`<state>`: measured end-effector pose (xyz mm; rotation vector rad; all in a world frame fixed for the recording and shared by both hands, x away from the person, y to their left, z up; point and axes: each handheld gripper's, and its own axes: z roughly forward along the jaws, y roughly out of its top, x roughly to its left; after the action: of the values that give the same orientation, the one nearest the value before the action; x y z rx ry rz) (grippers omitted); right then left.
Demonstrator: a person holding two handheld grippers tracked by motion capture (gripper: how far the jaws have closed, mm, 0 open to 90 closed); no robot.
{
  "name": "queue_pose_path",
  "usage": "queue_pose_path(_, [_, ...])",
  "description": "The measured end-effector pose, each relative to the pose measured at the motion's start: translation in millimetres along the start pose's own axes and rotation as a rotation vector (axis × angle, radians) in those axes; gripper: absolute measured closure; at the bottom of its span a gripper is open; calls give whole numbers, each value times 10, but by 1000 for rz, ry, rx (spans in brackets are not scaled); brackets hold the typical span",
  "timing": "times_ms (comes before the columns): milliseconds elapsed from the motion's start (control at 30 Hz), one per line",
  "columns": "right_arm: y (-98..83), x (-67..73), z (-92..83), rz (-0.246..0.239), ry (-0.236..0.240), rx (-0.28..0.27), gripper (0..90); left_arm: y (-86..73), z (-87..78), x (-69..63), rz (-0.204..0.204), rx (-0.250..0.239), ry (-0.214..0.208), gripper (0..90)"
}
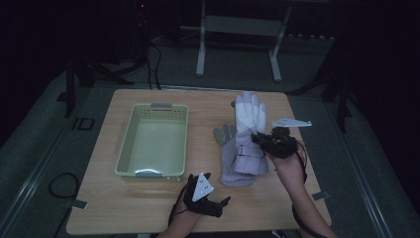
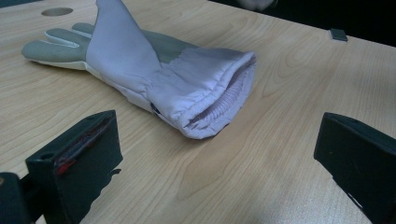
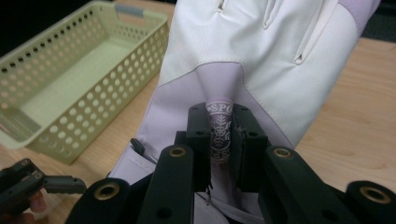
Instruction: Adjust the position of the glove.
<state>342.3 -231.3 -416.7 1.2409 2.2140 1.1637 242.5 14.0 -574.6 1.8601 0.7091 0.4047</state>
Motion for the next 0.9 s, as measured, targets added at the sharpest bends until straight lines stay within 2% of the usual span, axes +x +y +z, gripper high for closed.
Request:
queue_pose_path(133, [-61, 116, 177, -15, -3, 54, 795, 0, 0, 0, 1, 1, -1, 8])
queue_pose_path(333, [-187, 178, 450, 5, 9, 121, 794, 0, -1, -2, 0, 1, -6, 8])
queue_pose_path(433, [-247, 202, 563, -29, -39, 151, 793, -1, -3, 2, 1, 2, -11, 8])
queue_pose_path(733, [-350, 71, 788, 1, -12, 240, 786, 0, -1, 1, 2, 4, -9, 8])
queue_pose_path(900, [-396, 64, 888, -12, -8, 265, 775, -1, 0, -1, 0, 2, -12, 8])
